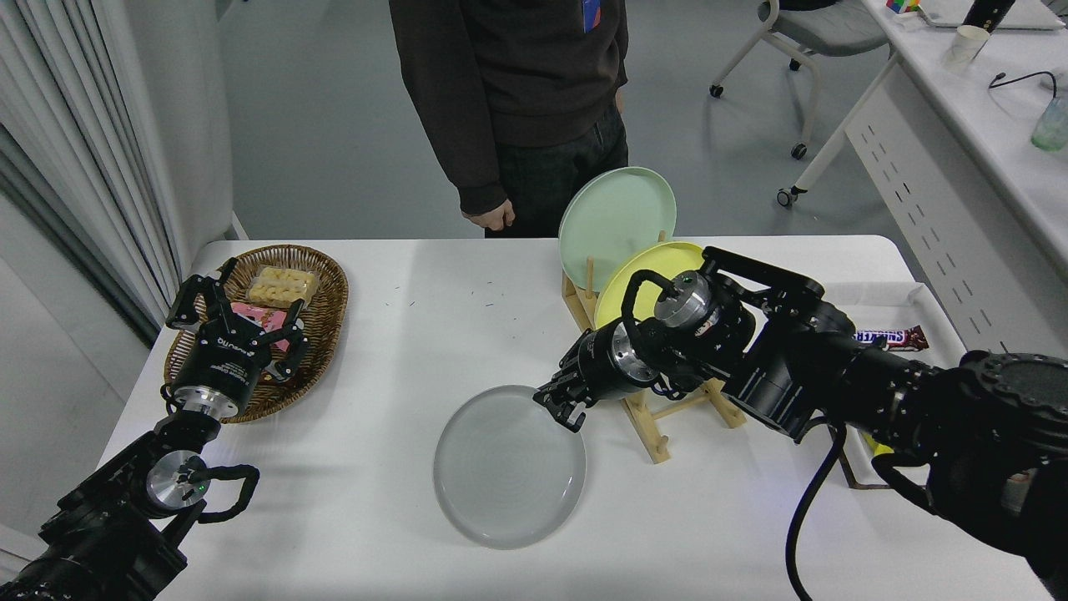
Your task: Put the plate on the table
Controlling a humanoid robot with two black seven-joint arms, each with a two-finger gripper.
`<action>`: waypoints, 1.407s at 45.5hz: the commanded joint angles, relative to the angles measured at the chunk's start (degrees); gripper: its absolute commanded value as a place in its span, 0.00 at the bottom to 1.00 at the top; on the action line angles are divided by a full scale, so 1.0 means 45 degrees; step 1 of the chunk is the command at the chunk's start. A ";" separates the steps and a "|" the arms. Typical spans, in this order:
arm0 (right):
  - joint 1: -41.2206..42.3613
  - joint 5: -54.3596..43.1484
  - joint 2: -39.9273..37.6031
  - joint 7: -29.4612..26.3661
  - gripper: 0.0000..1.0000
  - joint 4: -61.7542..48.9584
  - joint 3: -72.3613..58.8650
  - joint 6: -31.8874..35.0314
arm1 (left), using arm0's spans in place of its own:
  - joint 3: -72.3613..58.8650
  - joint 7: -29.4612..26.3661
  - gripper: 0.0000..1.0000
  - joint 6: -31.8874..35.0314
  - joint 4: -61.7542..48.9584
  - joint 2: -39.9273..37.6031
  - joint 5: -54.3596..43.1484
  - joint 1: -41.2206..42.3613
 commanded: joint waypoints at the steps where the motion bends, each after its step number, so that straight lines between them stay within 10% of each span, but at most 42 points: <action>1: -0.0474 0.0655 0.0000 0.0129 0.00 -0.0086 0.0047 -0.0034 | 0.0000 0.0000 0.98 0.0000 0.0000 0.0001 0.0001 0.0000; 64: -0.0845 -0.0144 0.0000 0.0207 0.09 -0.0379 0.0125 0.0083 | 0.0000 0.0000 0.98 0.0000 0.0000 0.0001 0.0001 0.0000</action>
